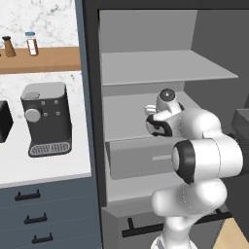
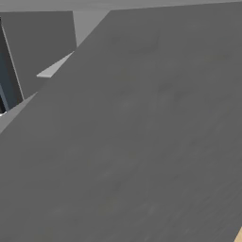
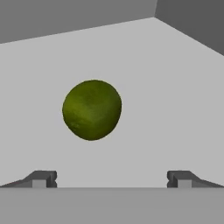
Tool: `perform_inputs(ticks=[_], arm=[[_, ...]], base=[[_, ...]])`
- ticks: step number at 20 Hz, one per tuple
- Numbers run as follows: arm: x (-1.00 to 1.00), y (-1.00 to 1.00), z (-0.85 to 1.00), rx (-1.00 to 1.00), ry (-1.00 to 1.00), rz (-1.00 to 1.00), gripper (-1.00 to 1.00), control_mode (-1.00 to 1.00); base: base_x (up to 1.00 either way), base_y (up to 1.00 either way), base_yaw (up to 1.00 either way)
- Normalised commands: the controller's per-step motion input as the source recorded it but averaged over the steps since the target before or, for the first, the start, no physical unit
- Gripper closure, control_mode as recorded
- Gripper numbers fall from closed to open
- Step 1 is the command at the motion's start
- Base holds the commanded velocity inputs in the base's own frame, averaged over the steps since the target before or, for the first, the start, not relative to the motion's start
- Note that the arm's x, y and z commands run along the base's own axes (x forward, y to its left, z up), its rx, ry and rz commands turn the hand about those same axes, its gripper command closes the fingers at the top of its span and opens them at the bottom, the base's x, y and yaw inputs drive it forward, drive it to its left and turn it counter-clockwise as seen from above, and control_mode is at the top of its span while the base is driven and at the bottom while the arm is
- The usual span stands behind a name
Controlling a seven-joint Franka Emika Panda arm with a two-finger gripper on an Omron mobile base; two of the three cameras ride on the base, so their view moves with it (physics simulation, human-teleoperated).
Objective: Place one lime and one steak in each tupperware on the nearby counter, to pack two identical lunches.
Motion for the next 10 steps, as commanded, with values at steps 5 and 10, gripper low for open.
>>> perform_inputs(ticks=[5, 10], arm=[[0.37, -0.04, -0.16, 0.00, 0.00, -0.03, -1.00, -1.00], [0.33, -0.08, -0.14, 0.00, 0.00, -0.03, -1.00, -1.00]], base=[[0.00, 0.00, 0.00], [0.00, 0.00, 0.00]])
